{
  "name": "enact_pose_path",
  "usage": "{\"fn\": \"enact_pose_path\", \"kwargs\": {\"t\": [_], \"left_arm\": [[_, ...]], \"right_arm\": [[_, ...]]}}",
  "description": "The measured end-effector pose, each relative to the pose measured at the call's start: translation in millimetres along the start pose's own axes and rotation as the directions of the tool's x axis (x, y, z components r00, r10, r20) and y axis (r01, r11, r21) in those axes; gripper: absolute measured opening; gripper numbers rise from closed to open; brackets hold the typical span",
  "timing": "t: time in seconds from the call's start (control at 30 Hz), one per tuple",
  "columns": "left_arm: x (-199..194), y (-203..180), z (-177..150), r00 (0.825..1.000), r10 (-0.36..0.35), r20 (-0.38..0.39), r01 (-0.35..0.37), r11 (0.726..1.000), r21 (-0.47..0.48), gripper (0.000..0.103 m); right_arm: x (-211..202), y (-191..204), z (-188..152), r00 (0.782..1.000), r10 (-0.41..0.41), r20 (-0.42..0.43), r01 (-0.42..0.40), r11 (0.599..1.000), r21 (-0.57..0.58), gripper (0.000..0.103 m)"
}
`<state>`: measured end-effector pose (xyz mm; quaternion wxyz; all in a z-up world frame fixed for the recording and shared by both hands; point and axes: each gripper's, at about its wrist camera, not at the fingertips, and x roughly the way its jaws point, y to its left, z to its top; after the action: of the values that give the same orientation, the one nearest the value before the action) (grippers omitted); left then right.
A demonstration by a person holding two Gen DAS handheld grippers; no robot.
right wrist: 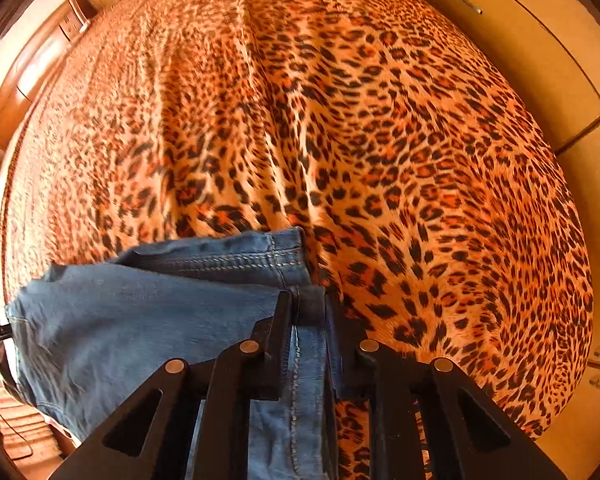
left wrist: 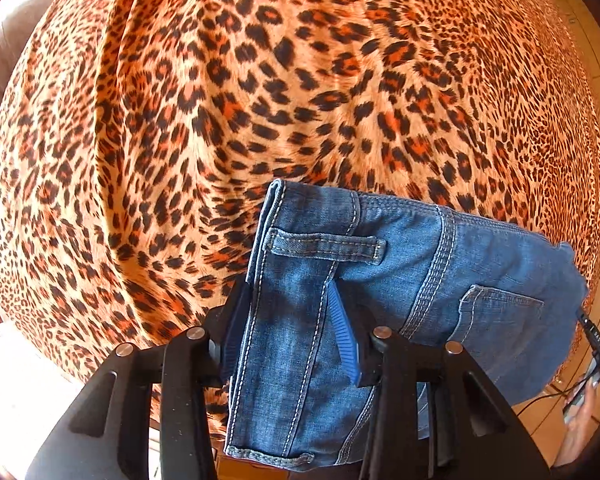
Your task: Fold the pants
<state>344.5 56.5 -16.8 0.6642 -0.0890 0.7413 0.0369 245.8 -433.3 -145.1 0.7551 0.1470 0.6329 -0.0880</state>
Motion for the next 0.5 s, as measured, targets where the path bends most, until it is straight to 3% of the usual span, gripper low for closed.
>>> {"fn": "enact_pose_path", "kwargs": {"t": [0.13, 0.23, 0.3, 0.4, 0.43, 0.5], "left_arm": [[-11, 10, 2, 0.999, -0.053, 0.011, 0.053, 0.999, -0.006, 0.039], [-21, 18, 10, 0.993, -0.113, 0.031, 0.114, 0.993, -0.039, 0.039], [-21, 22, 19, 0.991, -0.131, 0.020, 0.132, 0.990, -0.042, 0.039], [-10, 23, 31, 0.988, -0.153, -0.034, 0.151, 0.987, -0.050, 0.039], [-1, 29, 34, 0.988, -0.147, -0.048, 0.144, 0.988, -0.050, 0.039], [9, 24, 34, 0.986, -0.150, -0.069, 0.147, 0.988, -0.052, 0.040]], "right_arm": [[-30, -1, 9, 0.997, -0.022, 0.080, 0.016, 0.997, 0.077, 0.025], [-52, 24, 21, 0.985, 0.107, 0.135, -0.112, 0.993, 0.032, 0.040], [-51, 62, 30, 0.969, 0.229, 0.098, -0.225, 0.973, -0.050, 0.048], [-32, 135, 36, 0.928, 0.372, -0.034, -0.372, 0.913, -0.165, 0.051], [-23, 160, 38, 0.916, 0.393, -0.080, -0.401, 0.895, -0.195, 0.051], [-12, 204, 34, 0.916, 0.376, -0.141, -0.401, 0.874, -0.274, 0.051]]}}
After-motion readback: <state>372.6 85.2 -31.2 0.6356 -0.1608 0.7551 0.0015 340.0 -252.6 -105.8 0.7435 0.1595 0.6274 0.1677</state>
